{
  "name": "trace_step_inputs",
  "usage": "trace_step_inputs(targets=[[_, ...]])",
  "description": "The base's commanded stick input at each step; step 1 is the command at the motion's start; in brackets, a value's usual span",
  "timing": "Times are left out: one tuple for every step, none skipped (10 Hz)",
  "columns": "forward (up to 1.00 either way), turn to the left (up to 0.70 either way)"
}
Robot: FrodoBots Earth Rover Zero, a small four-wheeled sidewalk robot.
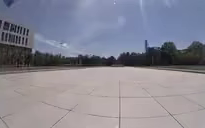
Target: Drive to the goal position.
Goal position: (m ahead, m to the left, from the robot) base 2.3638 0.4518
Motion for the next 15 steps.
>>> trace_step_inputs(targets=[[0.70,0.00],[0.70,-0.03],[0.70,-0.20],[0.70,-0.16],[0.70,-0.10],[0.70,-0.05],[0.70,0.00],[0.70,0.00],[0.70,0.00],[0.70,0.00],[0.70,0.00],[0.70,0.00],[0.70,0.00],[0.70,0.00],[0.70,0.00]])
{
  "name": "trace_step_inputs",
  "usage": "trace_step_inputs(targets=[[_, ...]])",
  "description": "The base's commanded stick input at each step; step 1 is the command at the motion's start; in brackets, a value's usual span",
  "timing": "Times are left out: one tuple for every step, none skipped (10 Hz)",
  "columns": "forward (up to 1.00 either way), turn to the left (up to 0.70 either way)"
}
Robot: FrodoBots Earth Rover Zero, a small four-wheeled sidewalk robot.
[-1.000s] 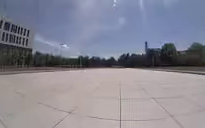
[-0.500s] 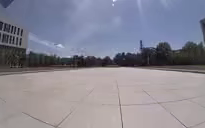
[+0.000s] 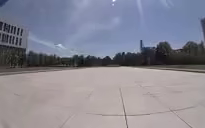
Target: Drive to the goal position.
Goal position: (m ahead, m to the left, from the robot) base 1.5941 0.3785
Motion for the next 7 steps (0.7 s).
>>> trace_step_inputs(targets=[[0.70,0.00],[0.70,0.00],[0.70,0.00],[0.70,0.00],[0.70,0.00],[0.70,0.00],[0.70,0.00]])
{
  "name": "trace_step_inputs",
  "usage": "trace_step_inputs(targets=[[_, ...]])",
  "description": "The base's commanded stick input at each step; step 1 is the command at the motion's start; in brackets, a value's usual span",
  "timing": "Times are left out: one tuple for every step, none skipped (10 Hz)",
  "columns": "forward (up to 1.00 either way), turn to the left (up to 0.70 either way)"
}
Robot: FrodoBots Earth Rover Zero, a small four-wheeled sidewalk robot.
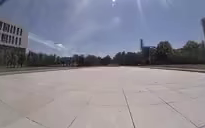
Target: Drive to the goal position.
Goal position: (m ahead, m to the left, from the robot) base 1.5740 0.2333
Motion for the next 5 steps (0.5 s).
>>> trace_step_inputs(targets=[[0.70,0.00],[0.70,0.00],[0.70,0.00],[0.70,0.00],[0.70,0.00]])
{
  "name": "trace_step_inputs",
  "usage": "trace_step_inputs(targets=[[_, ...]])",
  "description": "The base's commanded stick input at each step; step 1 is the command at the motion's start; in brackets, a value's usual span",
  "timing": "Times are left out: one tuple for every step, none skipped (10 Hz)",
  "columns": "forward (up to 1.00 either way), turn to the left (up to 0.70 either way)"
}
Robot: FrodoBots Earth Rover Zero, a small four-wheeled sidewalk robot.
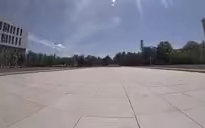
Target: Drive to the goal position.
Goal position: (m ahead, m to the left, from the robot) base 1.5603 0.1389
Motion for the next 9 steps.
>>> trace_step_inputs(targets=[[0.70,0.00],[0.70,0.00],[0.70,0.00],[0.70,0.00],[0.70,0.00],[0.70,0.00],[0.70,0.00],[0.70,0.00],[0.70,0.00]])
